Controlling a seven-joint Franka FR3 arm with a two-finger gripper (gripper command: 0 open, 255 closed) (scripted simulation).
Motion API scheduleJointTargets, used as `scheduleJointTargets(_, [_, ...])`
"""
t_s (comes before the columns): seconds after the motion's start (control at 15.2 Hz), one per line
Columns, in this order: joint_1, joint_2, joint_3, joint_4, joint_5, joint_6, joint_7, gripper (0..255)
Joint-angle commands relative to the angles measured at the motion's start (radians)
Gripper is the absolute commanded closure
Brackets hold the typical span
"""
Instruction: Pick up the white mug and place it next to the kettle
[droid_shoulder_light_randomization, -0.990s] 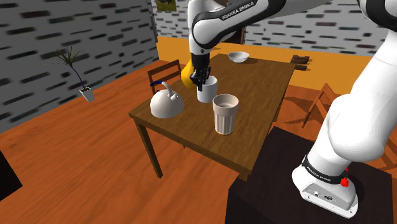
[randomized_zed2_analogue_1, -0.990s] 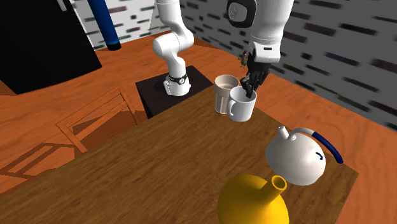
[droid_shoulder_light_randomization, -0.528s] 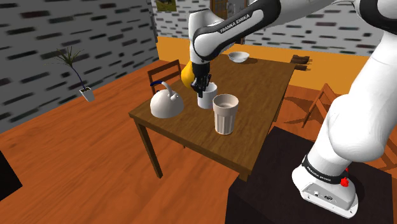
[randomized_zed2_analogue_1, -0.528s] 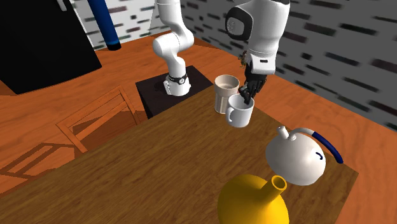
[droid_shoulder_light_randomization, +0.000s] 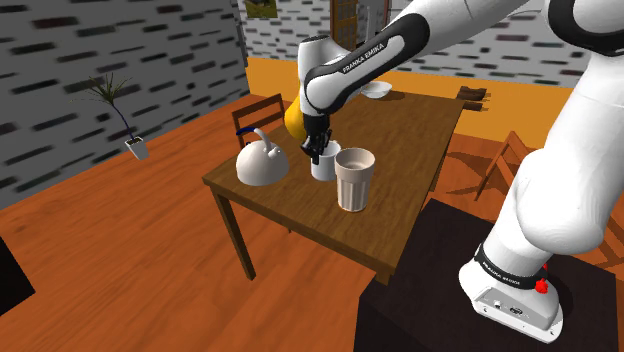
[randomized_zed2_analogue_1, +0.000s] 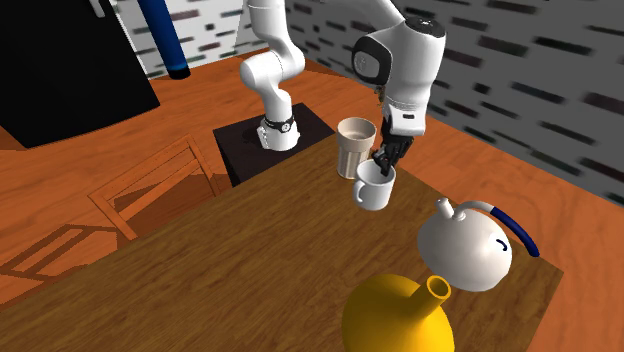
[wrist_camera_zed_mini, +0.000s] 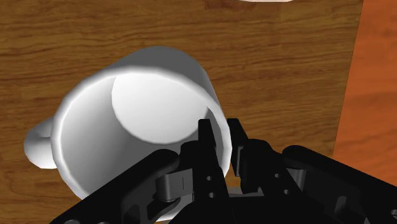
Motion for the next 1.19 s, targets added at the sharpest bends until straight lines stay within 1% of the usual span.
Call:
scheduleJointTargets(0.0, [0.000,0.012,0.000,-0.017,0.000,0.029,0.001,255])
scheduleJointTargets(0.2, [0.000,0.028,0.000,-0.032,0.001,0.061,0.000,255])
scheduleJointTargets(0.66, [0.000,0.028,0.000,-0.032,0.001,0.061,0.000,255])
scheduleJointTargets(0.73, [0.000,0.028,0.000,-0.032,0.001,0.061,0.000,0])
scheduleJointTargets(1.06, [0.000,0.028,0.000,-0.032,0.001,0.061,0.000,0])
scheduleJointTargets(1.12, [0.001,0.010,0.000,-0.018,0.000,0.029,0.001,0])
